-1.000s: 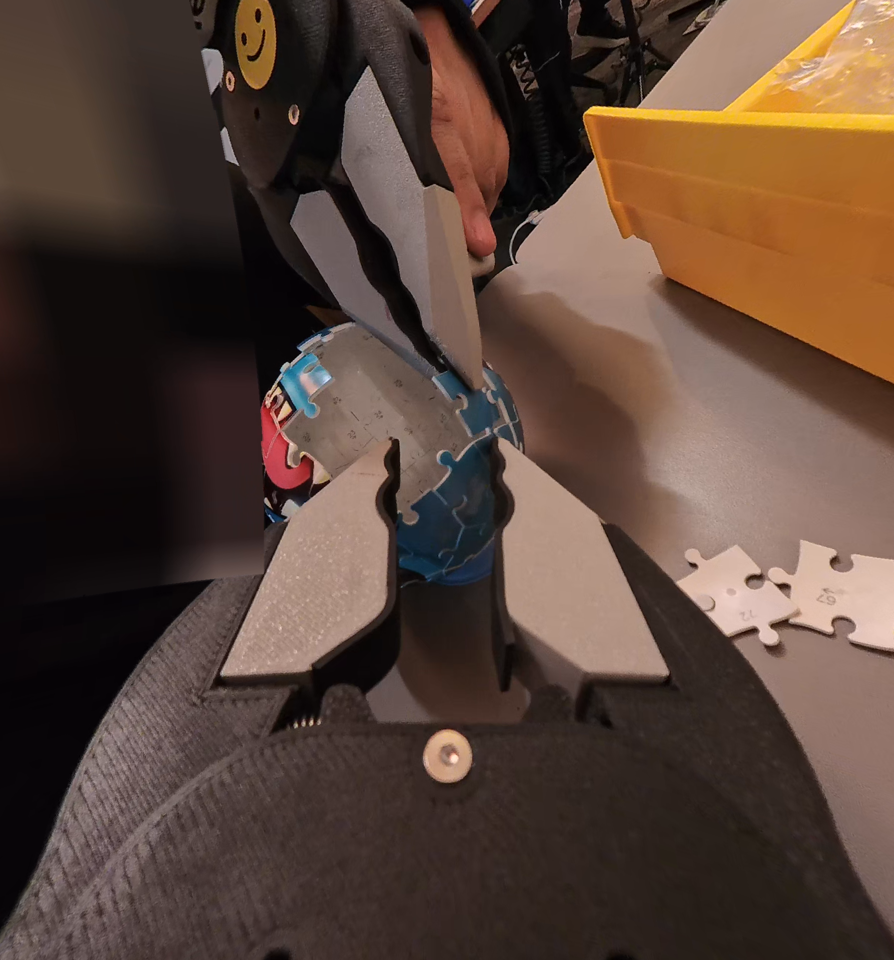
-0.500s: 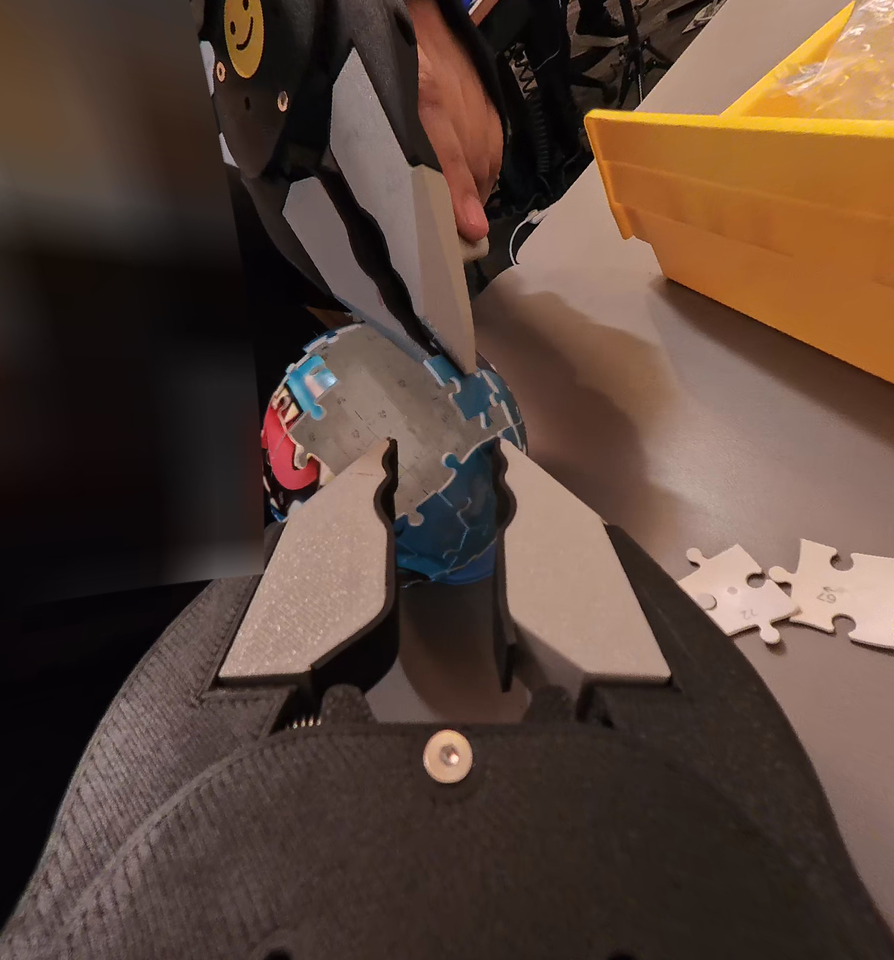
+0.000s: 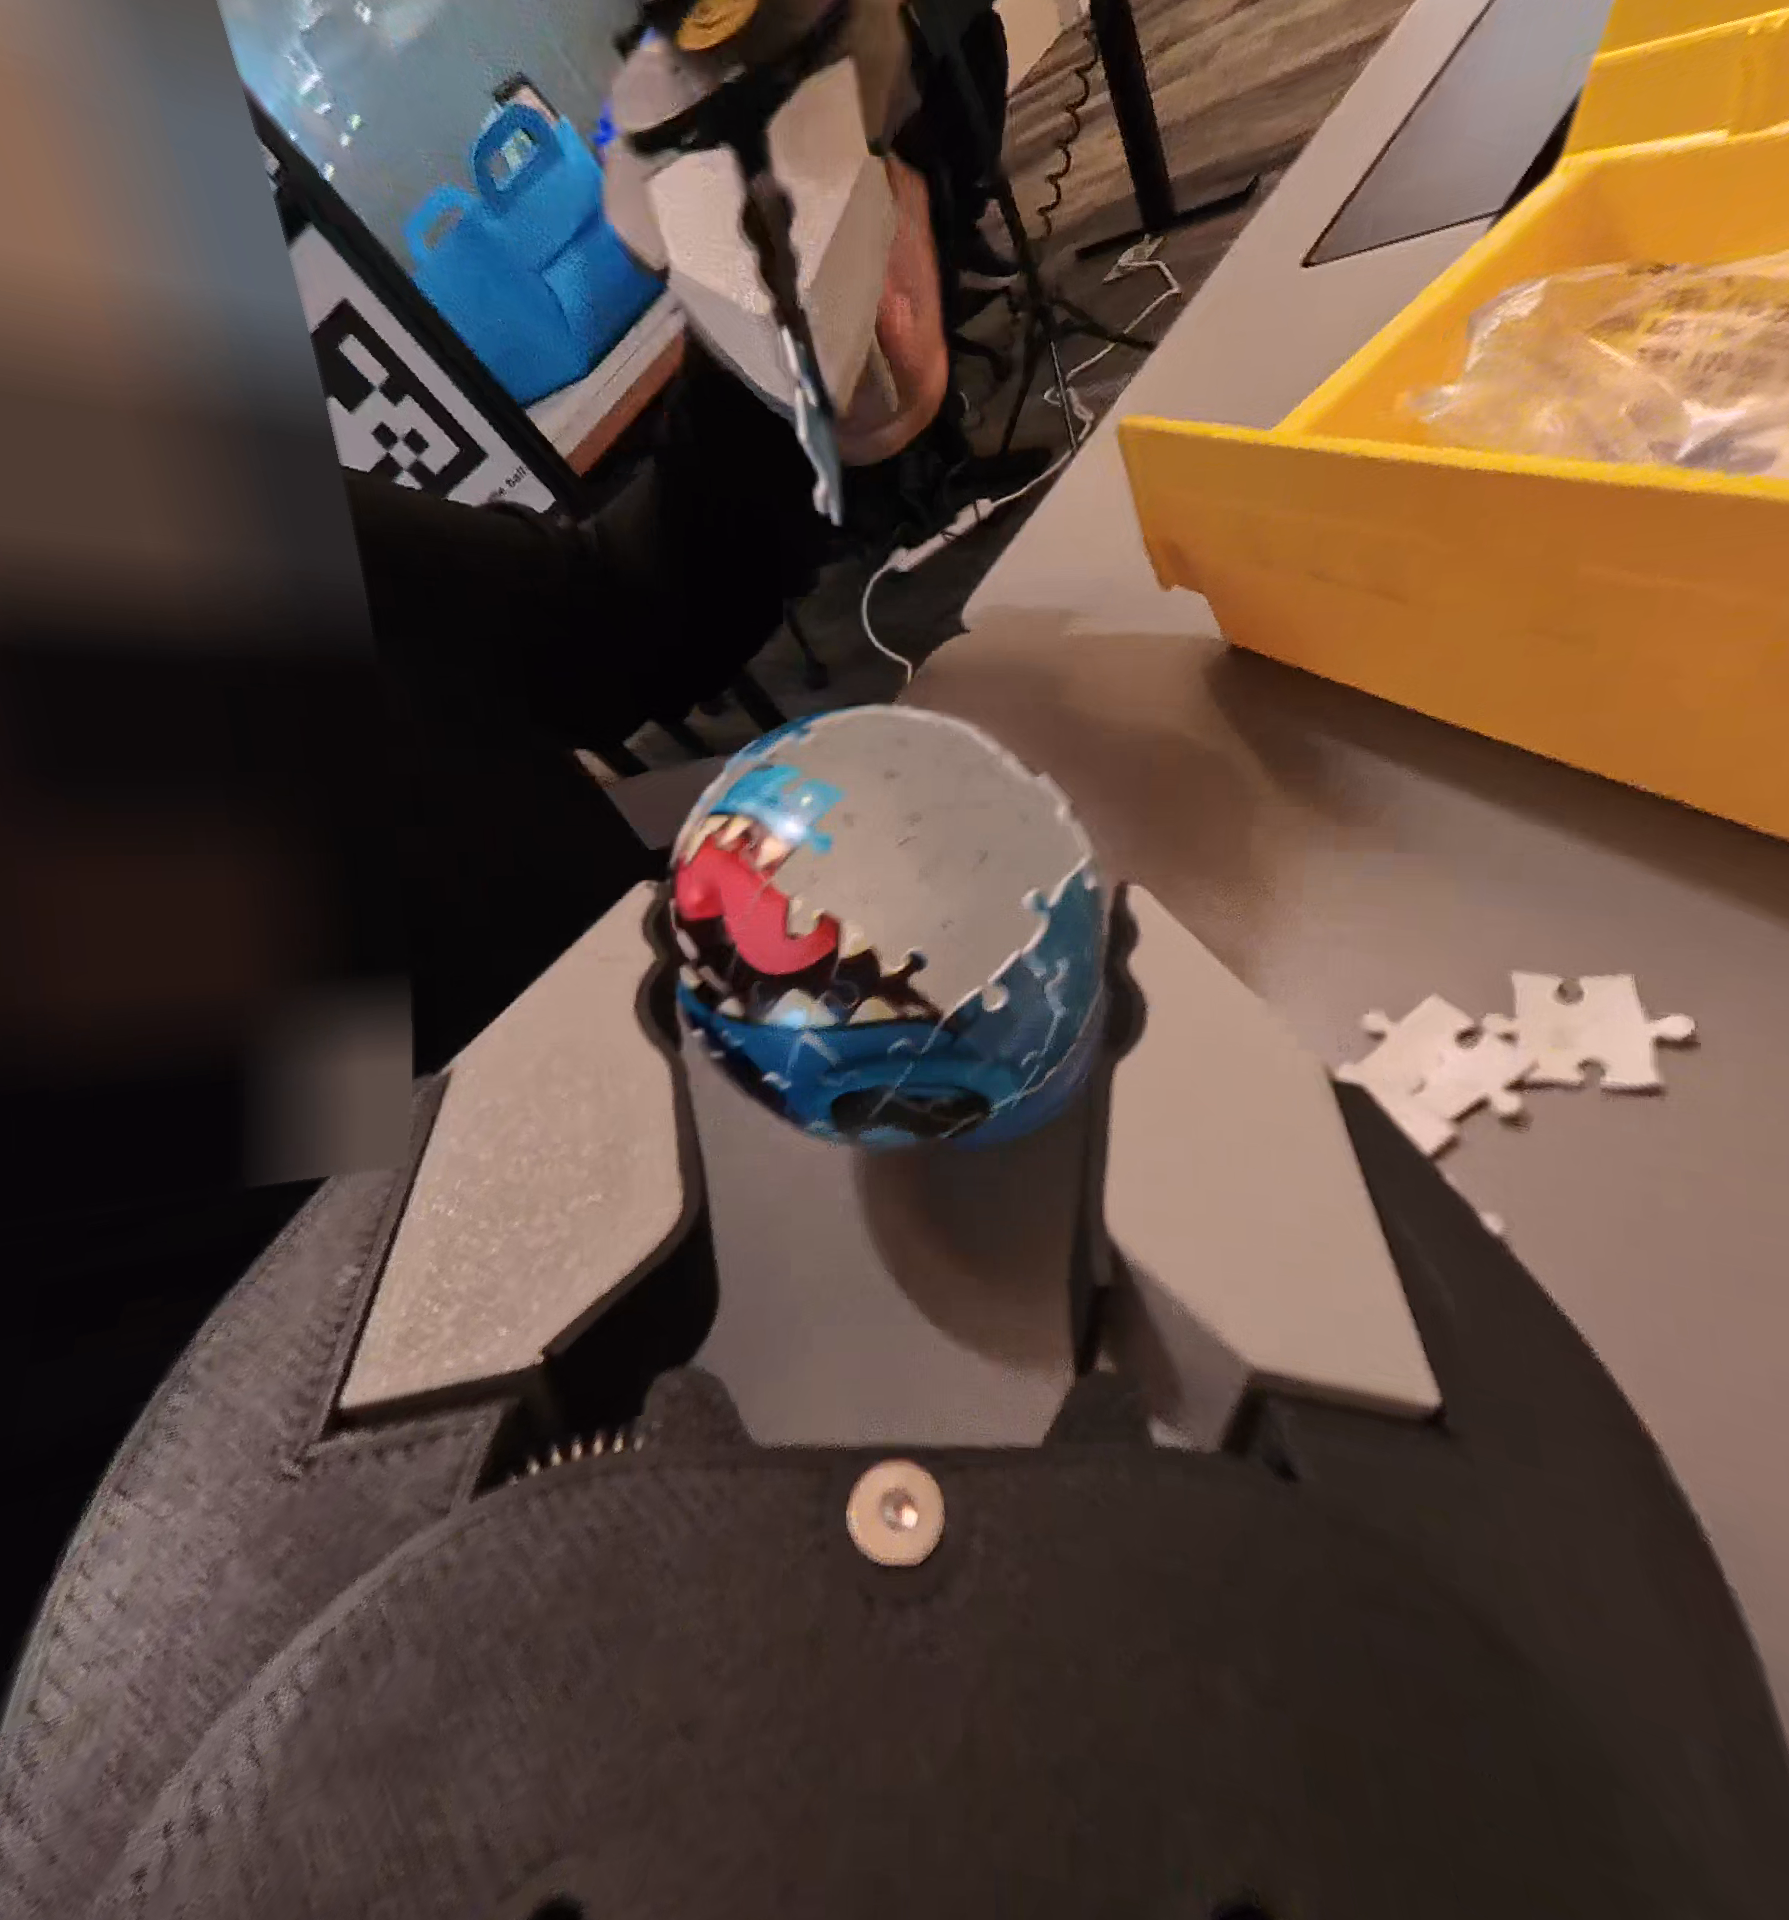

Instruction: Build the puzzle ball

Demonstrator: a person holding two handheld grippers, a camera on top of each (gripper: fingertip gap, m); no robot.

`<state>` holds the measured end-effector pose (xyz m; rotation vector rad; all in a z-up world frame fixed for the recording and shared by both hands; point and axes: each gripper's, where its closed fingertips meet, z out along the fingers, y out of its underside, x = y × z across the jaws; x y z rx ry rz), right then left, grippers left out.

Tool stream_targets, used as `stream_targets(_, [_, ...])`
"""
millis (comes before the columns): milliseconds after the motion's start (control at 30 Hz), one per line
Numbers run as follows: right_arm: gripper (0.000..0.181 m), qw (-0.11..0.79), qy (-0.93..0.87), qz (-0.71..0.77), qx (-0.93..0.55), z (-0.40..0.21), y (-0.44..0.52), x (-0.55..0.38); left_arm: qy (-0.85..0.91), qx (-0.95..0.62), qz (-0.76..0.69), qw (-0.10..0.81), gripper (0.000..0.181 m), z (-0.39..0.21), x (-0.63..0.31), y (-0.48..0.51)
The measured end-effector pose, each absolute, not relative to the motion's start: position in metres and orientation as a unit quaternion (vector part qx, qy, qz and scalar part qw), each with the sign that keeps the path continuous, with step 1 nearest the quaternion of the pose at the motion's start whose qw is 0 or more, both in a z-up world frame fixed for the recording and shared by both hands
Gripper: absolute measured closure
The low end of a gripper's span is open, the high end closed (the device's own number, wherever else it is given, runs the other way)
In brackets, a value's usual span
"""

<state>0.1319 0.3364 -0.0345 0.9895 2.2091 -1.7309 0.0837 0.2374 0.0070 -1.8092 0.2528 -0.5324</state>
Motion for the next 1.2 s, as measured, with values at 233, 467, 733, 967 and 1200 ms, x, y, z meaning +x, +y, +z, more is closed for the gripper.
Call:
stream_targets(233, [0.1, 0.09, 0.69, -0.572, 0.435, -0.064, 0.329, 0.185, 0.075, -0.666, -0.474, 0.571, 0.181, -0.009, 0.111, 0.203])
stream_targets(467, [0.103, 0.085, 0.662, -0.54, 0.513, -0.093, 0.323, 0.217, -0.017, -0.722, -0.4, 0.565, 0.181, -0.032, 0.101, 0.217])
stream_targets(733, [0.137, -0.139, 0.712, -0.542, 0.424, -0.016, 0.299, 0.243, 0.191, -0.759, -0.092, 0.615, 0.181, 0.019, 0.182, 0.217])
stream_targets(967, [0.156, -0.275, 0.78, -0.45, 0.336, -0.018, 0.239, 0.257, 0.304, -0.77, -0.074, 0.557, 0.181, -0.017, 0.257, 0.239])
stream_targets(1200, [0.181, -0.285, 0.792, -0.432, 0.324, -0.04, 0.236, 0.273, 0.323, -0.774, -0.083, 0.538, 0.18, -0.031, 0.279, 0.241])
